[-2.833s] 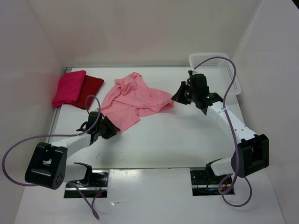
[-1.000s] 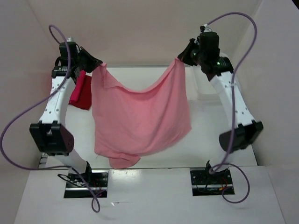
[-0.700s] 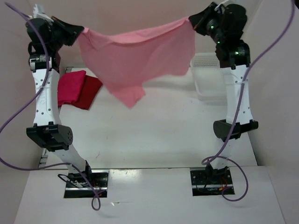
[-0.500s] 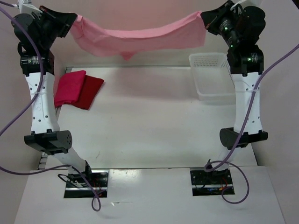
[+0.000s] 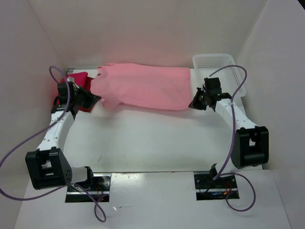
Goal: Fold and stack the t-shirts
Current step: Flatten out the tshirt, then fold the flattened tshirt in 1/3 of the way
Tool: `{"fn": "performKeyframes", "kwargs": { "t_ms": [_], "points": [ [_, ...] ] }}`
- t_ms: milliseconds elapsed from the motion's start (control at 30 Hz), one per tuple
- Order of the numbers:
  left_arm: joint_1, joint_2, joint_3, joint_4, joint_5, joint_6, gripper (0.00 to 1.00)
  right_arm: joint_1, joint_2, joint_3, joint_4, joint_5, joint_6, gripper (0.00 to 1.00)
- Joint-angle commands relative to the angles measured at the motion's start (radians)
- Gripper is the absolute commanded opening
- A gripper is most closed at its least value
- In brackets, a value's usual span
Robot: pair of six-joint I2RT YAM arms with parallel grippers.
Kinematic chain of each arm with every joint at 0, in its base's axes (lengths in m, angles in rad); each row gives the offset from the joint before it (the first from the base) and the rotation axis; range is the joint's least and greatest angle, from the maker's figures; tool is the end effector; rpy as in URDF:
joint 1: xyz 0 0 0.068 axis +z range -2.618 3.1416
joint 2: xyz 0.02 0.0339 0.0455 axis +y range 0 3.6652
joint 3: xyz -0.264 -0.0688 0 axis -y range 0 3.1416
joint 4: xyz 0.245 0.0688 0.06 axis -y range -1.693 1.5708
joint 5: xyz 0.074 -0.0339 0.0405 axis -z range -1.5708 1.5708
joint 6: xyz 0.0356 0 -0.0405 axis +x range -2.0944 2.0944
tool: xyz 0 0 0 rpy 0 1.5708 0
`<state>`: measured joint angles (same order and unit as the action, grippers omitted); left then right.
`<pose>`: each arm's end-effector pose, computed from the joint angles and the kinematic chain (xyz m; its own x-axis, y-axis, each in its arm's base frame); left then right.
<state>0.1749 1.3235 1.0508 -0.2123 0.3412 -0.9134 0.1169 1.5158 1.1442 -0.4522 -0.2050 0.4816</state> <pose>0.3001 0.0409 0.3111 -0.3815 -0.8249 -0.4171 -0.2855 0.5343 -0.7956 0.3264 0.0456 0.2642 -0.7624 0.3671 -0.5330 0.1146 0.8871 0.4471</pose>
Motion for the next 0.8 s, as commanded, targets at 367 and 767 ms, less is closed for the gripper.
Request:
{"fn": "performKeyframes", "kwargs": {
  "t_ms": [367,767],
  "points": [
    [-0.003,-0.242,-0.396,-0.292,0.188,0.051,0.0,-0.152,-0.425,-0.319,-0.239,-0.215,0.101,0.01],
    [-0.003,-0.167,-0.166,-0.389,0.216,0.101,0.0,-0.12,-0.529,-0.319,-0.367,-0.102,0.123,0.0]
  ]
}}
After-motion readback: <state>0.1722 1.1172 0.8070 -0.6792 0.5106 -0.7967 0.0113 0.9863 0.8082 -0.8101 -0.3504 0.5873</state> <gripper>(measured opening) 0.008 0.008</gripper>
